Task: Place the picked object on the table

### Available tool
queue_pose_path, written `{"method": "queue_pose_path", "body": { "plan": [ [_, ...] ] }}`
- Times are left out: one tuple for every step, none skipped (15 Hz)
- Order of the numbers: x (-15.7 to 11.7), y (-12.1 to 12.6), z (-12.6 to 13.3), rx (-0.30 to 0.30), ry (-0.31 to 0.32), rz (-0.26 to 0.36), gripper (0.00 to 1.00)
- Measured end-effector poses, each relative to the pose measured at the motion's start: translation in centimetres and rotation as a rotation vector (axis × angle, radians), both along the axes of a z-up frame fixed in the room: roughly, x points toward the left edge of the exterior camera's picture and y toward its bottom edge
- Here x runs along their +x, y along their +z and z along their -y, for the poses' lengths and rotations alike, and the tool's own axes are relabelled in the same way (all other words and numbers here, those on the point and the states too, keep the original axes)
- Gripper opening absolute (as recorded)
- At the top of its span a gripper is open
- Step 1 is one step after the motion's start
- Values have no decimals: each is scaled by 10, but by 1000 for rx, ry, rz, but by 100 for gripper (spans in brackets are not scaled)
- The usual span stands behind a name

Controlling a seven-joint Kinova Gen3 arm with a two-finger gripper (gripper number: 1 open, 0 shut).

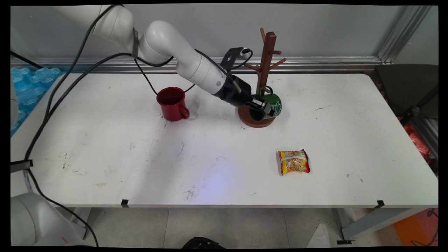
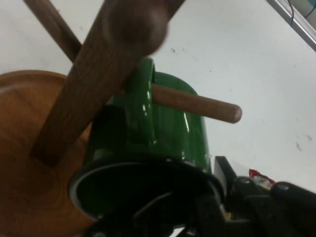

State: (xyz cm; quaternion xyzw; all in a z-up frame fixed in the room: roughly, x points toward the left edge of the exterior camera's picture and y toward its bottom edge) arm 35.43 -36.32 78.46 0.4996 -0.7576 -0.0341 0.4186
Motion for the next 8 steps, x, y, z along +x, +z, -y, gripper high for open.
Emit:
{"method": "queue_pose_path", "body": {
  "plan": [
    [0,0,-1,-1,-2,0,0],
    [1,-1,-2,-1,-4,0,0],
    [1,-1,-2,-1,-6,1,0],
    [1,-1,-3,-2,-9,1,0],
    [2,-1,-4,-3,-12,1,0],
    [2,0,-5,-3,-14,1,0],
    [3,0,-6,-3,-16,1,0],
    [3,0,-7,-4,-19,1,0]
  ]
}}
